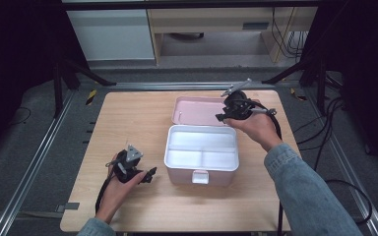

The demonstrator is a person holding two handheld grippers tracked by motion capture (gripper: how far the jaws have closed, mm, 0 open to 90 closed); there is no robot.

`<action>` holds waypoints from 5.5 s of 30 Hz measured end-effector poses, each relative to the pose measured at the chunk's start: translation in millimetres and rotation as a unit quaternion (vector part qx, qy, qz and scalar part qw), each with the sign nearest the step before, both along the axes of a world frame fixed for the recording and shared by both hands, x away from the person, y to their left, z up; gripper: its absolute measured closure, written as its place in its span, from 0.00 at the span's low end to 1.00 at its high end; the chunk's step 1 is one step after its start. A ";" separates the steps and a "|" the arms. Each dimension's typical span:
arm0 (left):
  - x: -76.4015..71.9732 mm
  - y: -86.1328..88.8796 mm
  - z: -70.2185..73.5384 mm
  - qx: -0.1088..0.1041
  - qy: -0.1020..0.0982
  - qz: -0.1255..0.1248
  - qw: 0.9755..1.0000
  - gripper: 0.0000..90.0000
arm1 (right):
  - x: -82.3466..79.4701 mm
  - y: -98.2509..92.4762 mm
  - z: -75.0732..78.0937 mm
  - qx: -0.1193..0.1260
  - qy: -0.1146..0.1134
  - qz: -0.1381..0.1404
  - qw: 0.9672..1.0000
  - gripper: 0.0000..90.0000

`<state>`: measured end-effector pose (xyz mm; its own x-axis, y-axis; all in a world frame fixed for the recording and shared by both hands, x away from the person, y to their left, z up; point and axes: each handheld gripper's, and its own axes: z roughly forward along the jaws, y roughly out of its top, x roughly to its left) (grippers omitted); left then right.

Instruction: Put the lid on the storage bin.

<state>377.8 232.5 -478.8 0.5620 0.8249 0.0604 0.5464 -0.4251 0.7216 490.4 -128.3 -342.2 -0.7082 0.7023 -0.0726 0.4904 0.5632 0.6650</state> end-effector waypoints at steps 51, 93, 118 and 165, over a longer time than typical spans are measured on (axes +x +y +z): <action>204.4 -88.8 58.0 -0.054 0.065 0.047 0.995 0.68 | 85.2 -26.1 -73.1 0.057 0.050 -0.210 0.975 0.81; 67.1 -55.8 145.9 -0.135 -0.082 0.031 0.987 0.54 | -13.3 -34.3 17.8 0.137 -0.108 -0.170 0.970 0.93; 14.1 -29.0 58.0 -0.130 -0.055 0.043 0.989 0.51 | -106.6 -50.8 -1.5 0.178 -0.141 -0.122 0.966 0.86; 14.0 7.6 22.3 -0.071 -0.058 0.101 0.991 0.24 | -99.6 -123.5 -87.7 0.152 -0.076 -0.200 0.965 0.42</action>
<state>391.8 240.2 -456.5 0.3806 0.9247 -0.0097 0.5203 -0.2055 0.8289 390.8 -251.8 -429.9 -0.3730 0.9226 0.0984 0.5124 0.1165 0.8508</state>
